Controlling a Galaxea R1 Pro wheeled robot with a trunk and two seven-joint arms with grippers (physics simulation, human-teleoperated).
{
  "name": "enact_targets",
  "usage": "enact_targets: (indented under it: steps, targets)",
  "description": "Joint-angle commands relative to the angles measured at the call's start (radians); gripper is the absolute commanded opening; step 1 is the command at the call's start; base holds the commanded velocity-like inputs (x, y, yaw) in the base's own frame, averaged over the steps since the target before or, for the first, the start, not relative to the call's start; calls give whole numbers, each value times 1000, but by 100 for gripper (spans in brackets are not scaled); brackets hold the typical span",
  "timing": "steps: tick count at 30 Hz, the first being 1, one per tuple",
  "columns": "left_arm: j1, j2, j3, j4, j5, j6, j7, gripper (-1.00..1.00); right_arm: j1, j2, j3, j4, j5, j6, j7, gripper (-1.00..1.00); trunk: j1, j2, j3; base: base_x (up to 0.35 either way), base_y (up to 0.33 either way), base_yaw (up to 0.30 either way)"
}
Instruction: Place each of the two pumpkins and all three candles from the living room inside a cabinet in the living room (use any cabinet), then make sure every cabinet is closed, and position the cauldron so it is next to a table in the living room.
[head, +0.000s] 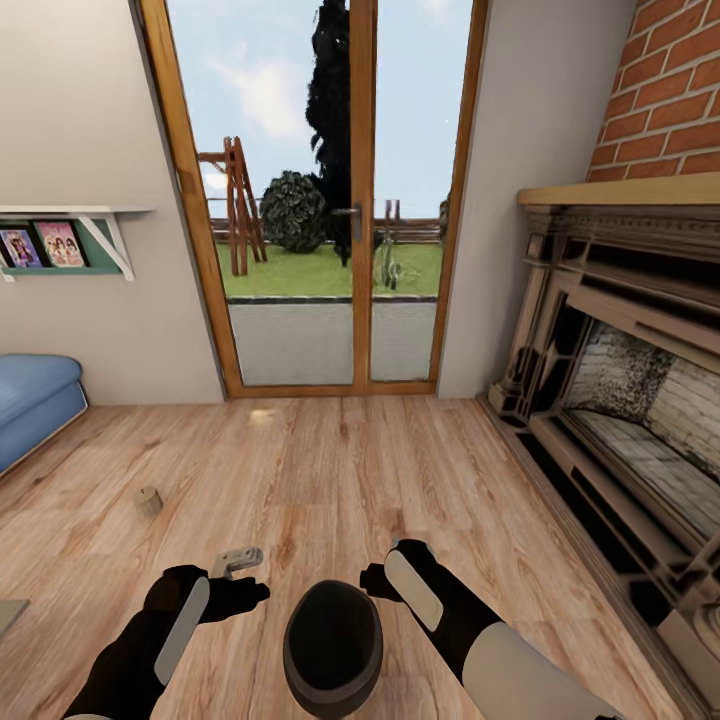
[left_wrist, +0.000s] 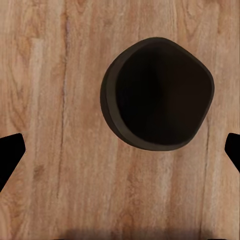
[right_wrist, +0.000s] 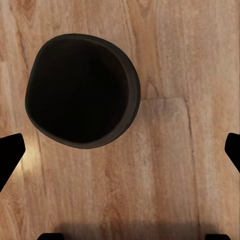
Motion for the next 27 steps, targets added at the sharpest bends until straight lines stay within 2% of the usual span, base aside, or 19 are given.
enact_targets:
  steps: [1,6,13,19,27]
  targets:
    - [0,-1,0,-1,0,0,2,100,0,0,0,0,0,-1,0,100,4,-7,-3,0,0,0]
    - [0,-6,1,-2,1,-19,6,100,5,0,3,13,0,-34,0,100,23,-42,-19,0,0,0]
    - [0,-25,2,-1,-3,-57,12,100,5,0,5,57,0,-50,0,100,50,-91,-41,0,0,0]
    - [0,-50,2,0,-4,-72,89,100,5,0,6,60,0,-52,0,100,73,-133,-60,0,0,0]
    - [0,-56,0,3,-4,-75,110,100,5,0,5,60,2,-53,0,100,104,-189,-85,0,0,0]
